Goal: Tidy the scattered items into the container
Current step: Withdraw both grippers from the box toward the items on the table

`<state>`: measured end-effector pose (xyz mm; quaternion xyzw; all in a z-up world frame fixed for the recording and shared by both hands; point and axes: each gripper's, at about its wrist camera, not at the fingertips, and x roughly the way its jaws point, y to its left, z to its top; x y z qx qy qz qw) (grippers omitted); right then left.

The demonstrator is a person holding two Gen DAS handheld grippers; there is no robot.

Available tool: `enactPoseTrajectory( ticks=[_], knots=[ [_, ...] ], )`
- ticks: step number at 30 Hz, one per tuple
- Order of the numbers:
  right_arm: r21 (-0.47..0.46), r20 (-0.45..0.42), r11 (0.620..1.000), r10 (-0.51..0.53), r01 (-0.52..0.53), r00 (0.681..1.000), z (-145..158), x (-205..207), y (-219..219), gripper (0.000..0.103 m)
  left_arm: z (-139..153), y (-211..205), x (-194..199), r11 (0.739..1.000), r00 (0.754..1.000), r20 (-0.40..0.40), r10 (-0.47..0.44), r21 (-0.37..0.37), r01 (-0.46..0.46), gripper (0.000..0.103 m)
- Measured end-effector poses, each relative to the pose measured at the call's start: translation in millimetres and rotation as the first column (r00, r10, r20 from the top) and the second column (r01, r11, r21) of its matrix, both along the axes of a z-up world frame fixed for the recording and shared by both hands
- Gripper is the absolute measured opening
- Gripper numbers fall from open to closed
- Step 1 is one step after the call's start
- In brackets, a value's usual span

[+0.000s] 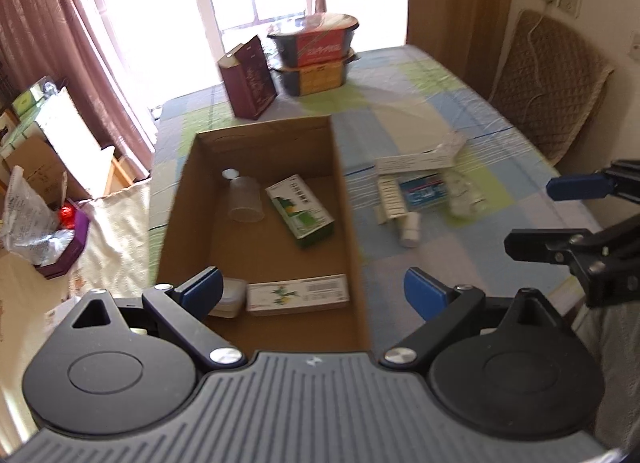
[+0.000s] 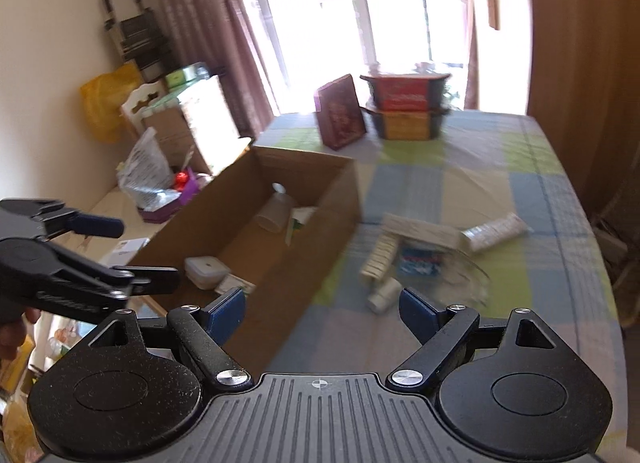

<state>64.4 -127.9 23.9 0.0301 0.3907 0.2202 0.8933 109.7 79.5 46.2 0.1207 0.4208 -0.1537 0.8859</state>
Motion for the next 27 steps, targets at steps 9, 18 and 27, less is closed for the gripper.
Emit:
enactPoseTrajectory(
  ticks=[9, 18, 27],
  knots=[
    [-0.036, -0.019, 0.997, -0.065, 0.064, 0.998, -11.9, -12.2, -38.2, 0.089, -13.6, -28.9, -17.9, 0.998, 1.0, -0.015, 0.015, -0.06, -0.016, 0.095],
    [-0.077, -0.057, 0.99, -0.121, 0.117, 0.991, -32.0, -8.6, -65.4, 0.089, -28.2, -58.0, -20.0, 0.995, 1.0, -0.023, -0.017, -0.1, 0.014, 0.095],
    [-0.124, -0.083, 0.979, -0.174, 0.163, 0.981, -47.9, -2.8, -84.8, 0.089, -47.9, -83.1, -12.9, 0.993, 0.998, -0.043, -0.041, -0.111, 0.036, 0.095]
  ],
)
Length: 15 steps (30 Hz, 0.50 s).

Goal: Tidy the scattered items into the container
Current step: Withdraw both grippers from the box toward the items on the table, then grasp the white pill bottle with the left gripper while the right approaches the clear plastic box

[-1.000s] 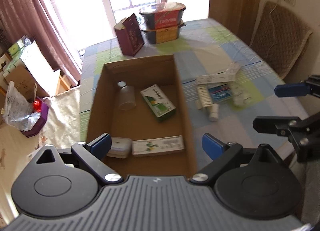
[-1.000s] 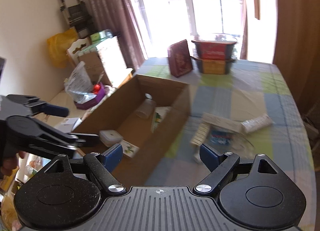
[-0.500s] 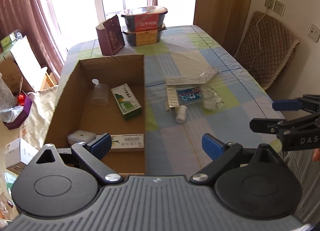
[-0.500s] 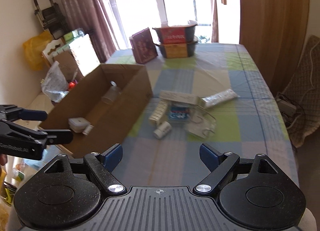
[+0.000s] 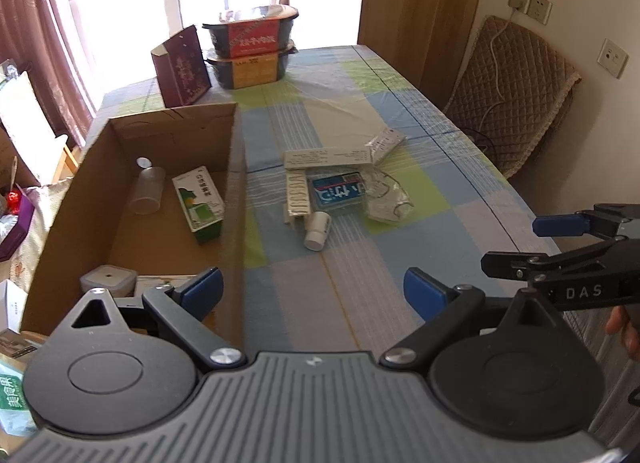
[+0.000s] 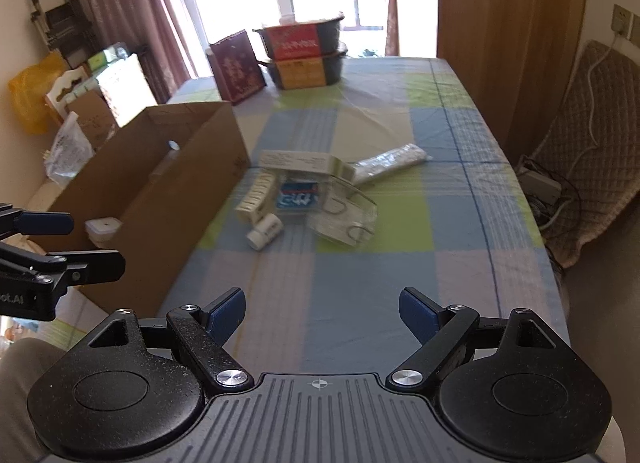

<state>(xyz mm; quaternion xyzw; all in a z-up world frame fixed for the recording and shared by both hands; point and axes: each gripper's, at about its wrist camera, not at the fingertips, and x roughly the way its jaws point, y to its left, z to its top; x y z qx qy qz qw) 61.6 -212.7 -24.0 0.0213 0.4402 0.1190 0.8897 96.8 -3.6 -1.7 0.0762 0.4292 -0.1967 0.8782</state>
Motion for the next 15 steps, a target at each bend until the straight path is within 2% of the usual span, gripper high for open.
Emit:
enactPoseTrajectory(
  ticks=[4, 15],
  knots=[
    [-0.004, -0.022, 0.999, -0.034, 0.034, 0.999, -9.1, 5.7, -11.0, 0.089, -8.4, -10.7, 3.2, 1.0, 1.0, -0.017, -0.022, -0.009, 0.022, 0.095],
    [-0.013, -0.101, 0.995, -0.102, 0.101, 0.99, -40.4, 26.1, -40.7, 0.089, -41.4, -43.7, 26.9, 0.999, 0.998, -0.045, -0.041, 0.028, 0.043, 0.093]
  ],
)
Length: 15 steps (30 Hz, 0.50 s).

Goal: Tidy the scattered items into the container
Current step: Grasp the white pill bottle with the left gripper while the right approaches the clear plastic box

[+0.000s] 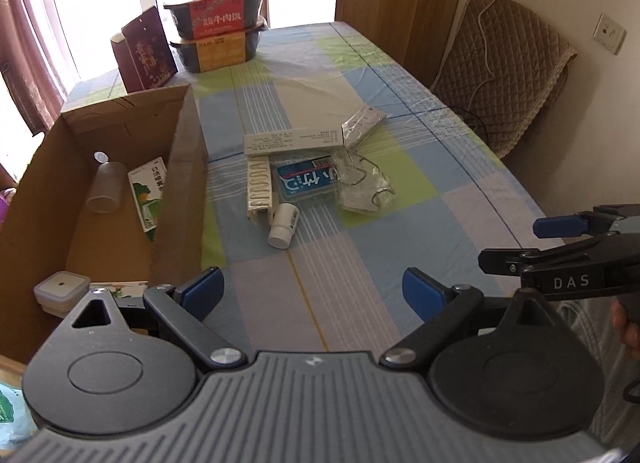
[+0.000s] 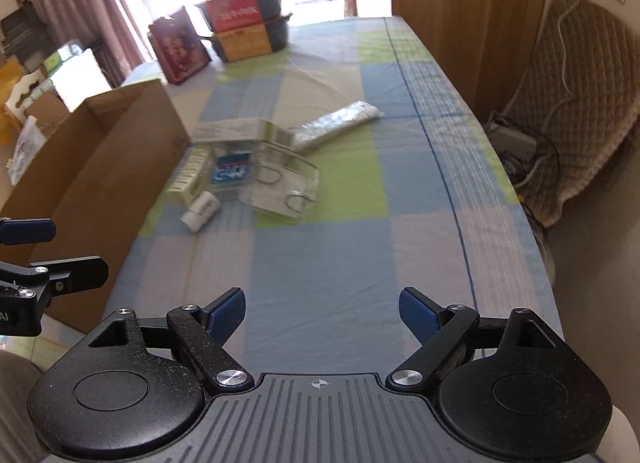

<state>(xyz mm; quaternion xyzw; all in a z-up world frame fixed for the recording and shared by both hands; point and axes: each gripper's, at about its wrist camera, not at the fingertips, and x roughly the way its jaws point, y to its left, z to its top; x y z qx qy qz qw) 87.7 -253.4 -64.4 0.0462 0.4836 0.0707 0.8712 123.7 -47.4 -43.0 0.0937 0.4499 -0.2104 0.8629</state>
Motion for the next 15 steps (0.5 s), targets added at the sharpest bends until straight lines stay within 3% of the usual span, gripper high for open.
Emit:
enactPoseTrajectory(
  ticks=[4, 11, 15],
  knots=[
    [0.005, -0.026, 0.999, -0.032, 0.032, 0.999, -13.9, 13.5, -11.4, 0.089, -17.5, -14.3, 13.3, 1.0, 1.0, -0.008, 0.0, 0.023, 0.0, 0.089],
    [0.021, -0.055, 0.995, -0.092, 0.093, 0.994, -34.7, 37.7, -32.0, 0.089, -52.7, -38.9, 39.2, 0.993, 1.0, 0.006, 0.013, 0.118, -0.014, 0.068],
    [0.023, -0.068, 0.994, -0.106, 0.108, 0.992, -47.1, 49.1, -39.7, 0.089, -70.4, -50.7, 49.1, 0.979, 0.999, 0.045, -0.003, 0.203, -0.006, 0.067]
  ],
)
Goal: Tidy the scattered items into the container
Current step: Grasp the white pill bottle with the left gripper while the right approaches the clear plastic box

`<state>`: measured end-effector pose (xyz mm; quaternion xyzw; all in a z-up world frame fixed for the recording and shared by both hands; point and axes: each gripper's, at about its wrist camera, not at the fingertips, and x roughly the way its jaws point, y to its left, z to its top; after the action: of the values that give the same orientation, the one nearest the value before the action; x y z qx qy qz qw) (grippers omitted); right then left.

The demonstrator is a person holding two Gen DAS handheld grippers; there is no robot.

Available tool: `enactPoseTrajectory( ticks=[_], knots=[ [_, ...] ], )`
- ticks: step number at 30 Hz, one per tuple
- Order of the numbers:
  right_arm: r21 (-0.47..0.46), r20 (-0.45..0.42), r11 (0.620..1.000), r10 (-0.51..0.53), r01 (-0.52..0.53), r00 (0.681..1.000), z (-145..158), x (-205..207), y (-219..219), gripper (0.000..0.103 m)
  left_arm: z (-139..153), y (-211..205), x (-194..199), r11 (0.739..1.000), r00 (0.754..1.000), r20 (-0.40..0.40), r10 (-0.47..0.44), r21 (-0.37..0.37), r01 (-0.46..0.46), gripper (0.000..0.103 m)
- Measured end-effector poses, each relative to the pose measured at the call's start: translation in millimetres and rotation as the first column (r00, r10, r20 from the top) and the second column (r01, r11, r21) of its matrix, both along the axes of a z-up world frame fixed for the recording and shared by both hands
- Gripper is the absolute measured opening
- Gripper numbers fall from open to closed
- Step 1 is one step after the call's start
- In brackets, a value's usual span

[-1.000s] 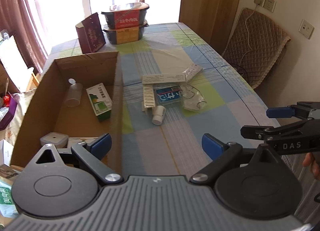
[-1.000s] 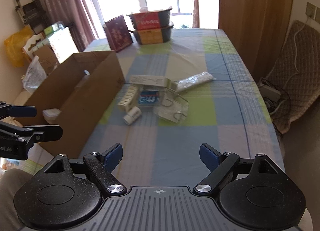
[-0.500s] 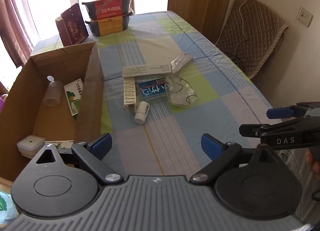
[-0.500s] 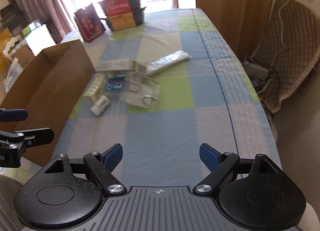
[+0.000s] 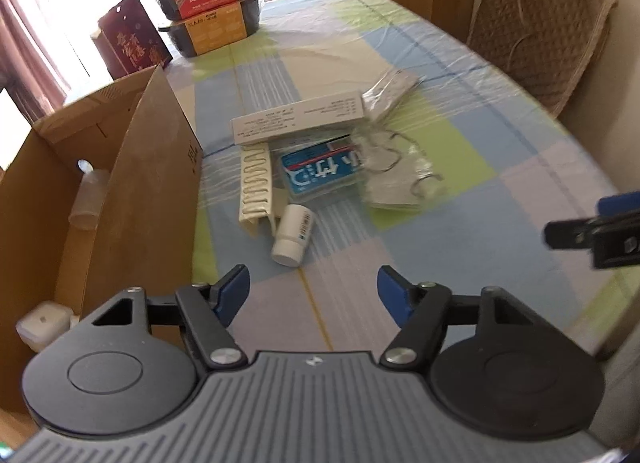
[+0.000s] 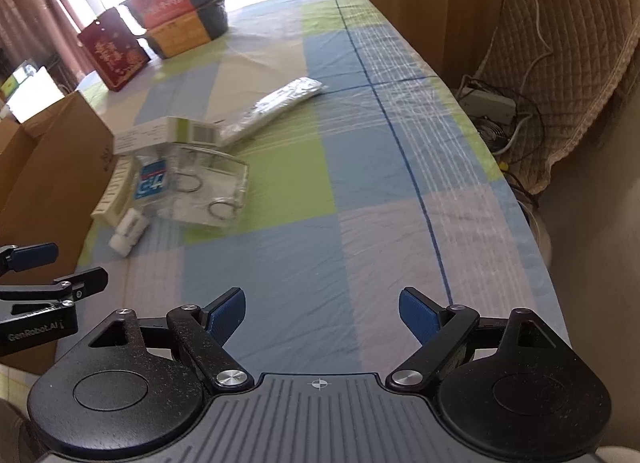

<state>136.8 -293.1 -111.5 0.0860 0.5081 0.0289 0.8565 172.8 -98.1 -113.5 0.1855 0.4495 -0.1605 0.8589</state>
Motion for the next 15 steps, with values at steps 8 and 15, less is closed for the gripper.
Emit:
enactPoseTrajectory(
  ticks=[8, 15],
  knots=[
    [0.045, -0.071, 0.998, -0.043, 0.046, 0.997, -26.0, 15.6, -12.3, 0.089, -26.4, -10.3, 16.9, 0.992, 0.997, 0.069, -0.035, 0.121, 0.026, 0.062],
    [0.035, -0.089, 0.998, -0.04, 0.043, 0.995, -33.7, 22.9, -11.9, 0.089, -45.5, -10.3, 37.9, 0.995, 1.0, 0.009, -0.016, 0.103, 0.015, 0.043]
  ],
)
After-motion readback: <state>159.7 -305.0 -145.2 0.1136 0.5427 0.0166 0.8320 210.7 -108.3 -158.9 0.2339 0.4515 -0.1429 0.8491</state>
